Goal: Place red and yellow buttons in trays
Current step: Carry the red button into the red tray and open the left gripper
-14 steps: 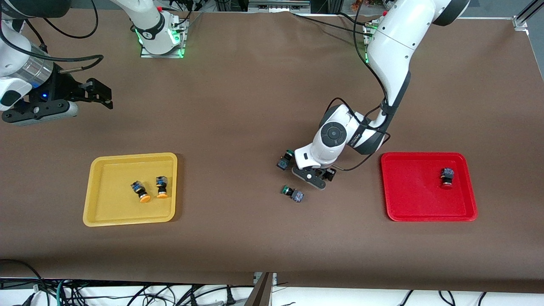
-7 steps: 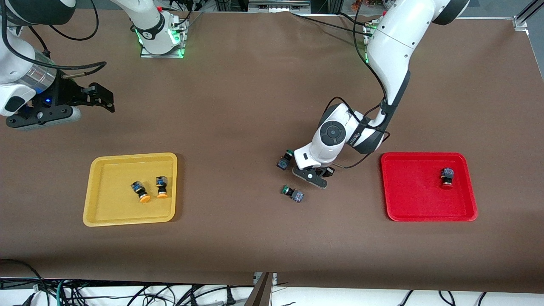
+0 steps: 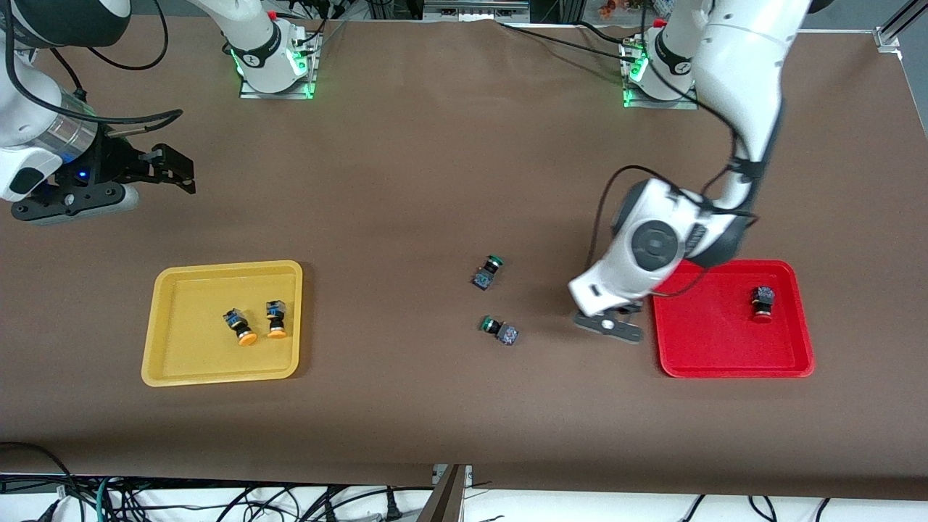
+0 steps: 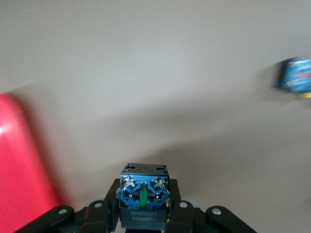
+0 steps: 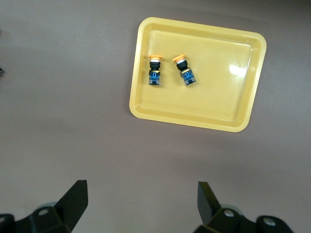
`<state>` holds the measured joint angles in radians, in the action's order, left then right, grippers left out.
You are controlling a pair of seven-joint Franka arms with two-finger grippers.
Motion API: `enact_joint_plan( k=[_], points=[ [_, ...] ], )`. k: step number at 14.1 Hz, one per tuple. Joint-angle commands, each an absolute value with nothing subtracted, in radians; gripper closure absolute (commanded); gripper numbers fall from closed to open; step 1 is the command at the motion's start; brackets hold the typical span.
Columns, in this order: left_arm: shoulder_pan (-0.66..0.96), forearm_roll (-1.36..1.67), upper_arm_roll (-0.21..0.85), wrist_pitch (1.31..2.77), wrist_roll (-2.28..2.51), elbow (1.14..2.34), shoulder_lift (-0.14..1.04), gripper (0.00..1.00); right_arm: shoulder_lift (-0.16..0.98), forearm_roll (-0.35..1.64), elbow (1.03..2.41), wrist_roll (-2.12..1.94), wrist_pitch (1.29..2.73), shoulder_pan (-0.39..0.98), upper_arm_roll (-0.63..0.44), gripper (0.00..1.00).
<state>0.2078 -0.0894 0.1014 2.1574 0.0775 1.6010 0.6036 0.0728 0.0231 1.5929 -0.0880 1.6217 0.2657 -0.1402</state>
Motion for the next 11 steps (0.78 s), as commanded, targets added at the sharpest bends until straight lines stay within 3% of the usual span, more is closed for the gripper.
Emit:
enact_joint_plan(
  k=[1, 4, 9, 11],
  points=[
    [0.096, -0.071, 0.110, 2.092, -0.090, 1.638, 0.555, 1.00, 0.084, 0.014, 1.569, -0.091, 1.615, 0.256, -0.132, 0.00],
    [0.000, -0.038, 0.095, 2.123, -0.294, 1.670, 0.561, 1.00, 0.084, 0.009, 1.569, -0.086, 1.615, 0.258, -0.130, 0.00],
    [-0.060, -0.038, 0.048, 2.438, -0.445, 1.853, 0.583, 1.00, 0.083, 0.012, 1.572, -0.086, 1.608, 0.259, -0.130, 0.00],
    [-0.064, -0.037, 0.043, 2.471, -0.456, 1.855, 0.609, 1.00, 0.083, 0.015, 1.572, -0.084, 1.603, 0.259, -0.130, 0.00]
  ],
)
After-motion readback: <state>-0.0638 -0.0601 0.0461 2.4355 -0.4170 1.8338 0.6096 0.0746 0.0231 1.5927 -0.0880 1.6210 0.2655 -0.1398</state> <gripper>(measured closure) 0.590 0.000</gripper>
